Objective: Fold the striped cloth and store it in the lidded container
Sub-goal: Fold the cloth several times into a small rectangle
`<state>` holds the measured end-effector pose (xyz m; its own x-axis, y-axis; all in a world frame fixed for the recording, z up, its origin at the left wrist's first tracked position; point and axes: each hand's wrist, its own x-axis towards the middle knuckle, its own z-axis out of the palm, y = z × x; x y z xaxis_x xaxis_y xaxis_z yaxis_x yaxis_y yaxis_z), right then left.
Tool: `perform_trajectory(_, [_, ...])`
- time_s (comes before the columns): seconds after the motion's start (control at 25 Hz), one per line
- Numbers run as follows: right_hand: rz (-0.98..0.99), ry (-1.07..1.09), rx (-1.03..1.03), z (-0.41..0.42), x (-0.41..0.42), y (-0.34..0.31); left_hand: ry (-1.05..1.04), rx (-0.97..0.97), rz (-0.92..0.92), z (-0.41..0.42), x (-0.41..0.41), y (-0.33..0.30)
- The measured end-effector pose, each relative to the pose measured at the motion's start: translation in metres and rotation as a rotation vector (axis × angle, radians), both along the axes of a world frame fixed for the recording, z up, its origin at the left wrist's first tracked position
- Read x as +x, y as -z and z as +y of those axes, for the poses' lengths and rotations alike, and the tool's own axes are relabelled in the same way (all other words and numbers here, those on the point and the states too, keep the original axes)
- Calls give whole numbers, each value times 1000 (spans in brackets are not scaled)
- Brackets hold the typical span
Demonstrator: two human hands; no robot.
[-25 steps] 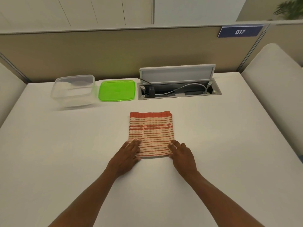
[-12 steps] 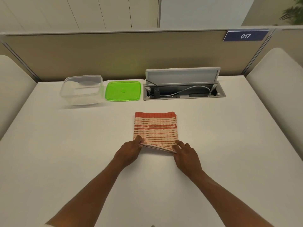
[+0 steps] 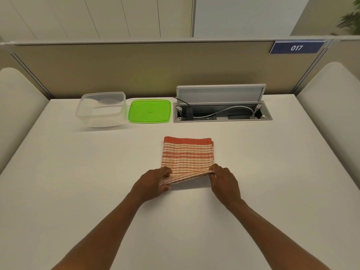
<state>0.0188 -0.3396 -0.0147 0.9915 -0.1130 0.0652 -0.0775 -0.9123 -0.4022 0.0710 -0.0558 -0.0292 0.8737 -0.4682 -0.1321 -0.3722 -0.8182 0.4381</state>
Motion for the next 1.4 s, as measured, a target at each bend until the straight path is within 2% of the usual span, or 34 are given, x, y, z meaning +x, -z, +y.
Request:
perform_trajectory(0.2, [-17,52,257,-1,22,-11,-94,-170,-71,2,11,-2])
perform_trajectory(0.36, [-67,134,397,-8,42,-15,2,-220,-56,3,16,-7])
perform_trajectory(0.48, [-72,207,414,-14,55,-15,60,-238,-177,-4,21,-4])
perform_trajectory(0.6, [-79,228,415,-20,68,-14,-88,-305,-196,-15,33,-6])
perform_trajectory(0.68, [-86,247,432,-22,77,-15,-225,-351,-156,-23,46,-9])
perform_trajectory(0.92, [-95,263,431,-23,117,-18,-429,-393,-31,-41,83,-10])
perform_trajectory(1.24, [-56,336,336,-31,155,-4,-625,-360,44,-51,107,0])
perform_trajectory(1.4, [-55,401,379,-28,157,-3,-806,-315,-13,-57,103,-4])
